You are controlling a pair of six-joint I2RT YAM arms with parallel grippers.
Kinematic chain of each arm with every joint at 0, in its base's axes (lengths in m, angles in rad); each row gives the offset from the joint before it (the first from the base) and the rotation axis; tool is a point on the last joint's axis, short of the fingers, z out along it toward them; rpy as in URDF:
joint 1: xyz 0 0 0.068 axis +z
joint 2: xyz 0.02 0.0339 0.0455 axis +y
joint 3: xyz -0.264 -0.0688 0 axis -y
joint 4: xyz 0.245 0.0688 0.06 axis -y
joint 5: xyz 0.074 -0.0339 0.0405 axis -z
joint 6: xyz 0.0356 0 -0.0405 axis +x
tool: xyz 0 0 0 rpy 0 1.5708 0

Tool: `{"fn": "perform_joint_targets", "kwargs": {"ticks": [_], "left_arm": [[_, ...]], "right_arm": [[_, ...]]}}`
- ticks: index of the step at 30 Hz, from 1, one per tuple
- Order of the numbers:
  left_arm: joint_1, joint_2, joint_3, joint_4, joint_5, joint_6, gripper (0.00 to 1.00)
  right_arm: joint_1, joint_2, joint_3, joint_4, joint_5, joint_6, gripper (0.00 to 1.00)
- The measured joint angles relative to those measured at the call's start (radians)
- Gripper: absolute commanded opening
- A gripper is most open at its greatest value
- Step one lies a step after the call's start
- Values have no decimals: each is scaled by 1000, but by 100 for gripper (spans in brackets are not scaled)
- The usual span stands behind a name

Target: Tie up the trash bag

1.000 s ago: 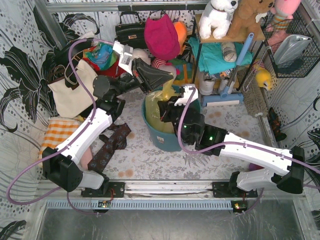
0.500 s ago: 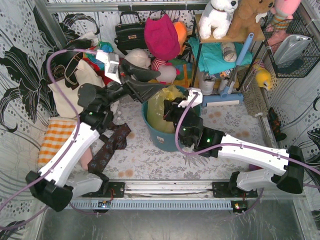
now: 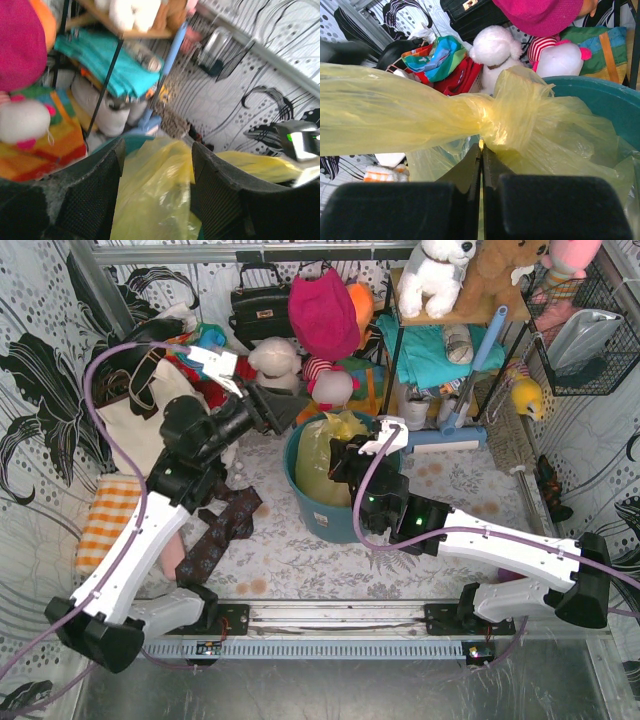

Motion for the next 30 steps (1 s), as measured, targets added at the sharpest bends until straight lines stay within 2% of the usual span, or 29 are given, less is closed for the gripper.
{"fn": "perform_joint_targets", "kwargs": {"ticks": [8,13,16,19,22,25,30], "left_arm": [[22,124,0,-148,89,-53,56],[52,133,-13,-150,176,-101,49],[63,133,-39,-109,238,-139,50],[66,133,-55,-88,295,-167,61],[66,131,-57,-83,338,-180,64],[67,129,-57,-83,368,-183,64],[67,129,-76,-72,417,-197,55]], "right_arm": [[0,-2,0,-1,-1,15,0],[0,-2,0,-1,-1,18,0],[0,-2,0,-3,-5,18,0],[0,-2,0,-8,-9,21,0],[0,-2,0,-12,-10,22,0],[0,-2,0,-15,-14,22,0],[0,-2,0,-16,-20,25,0]]}}
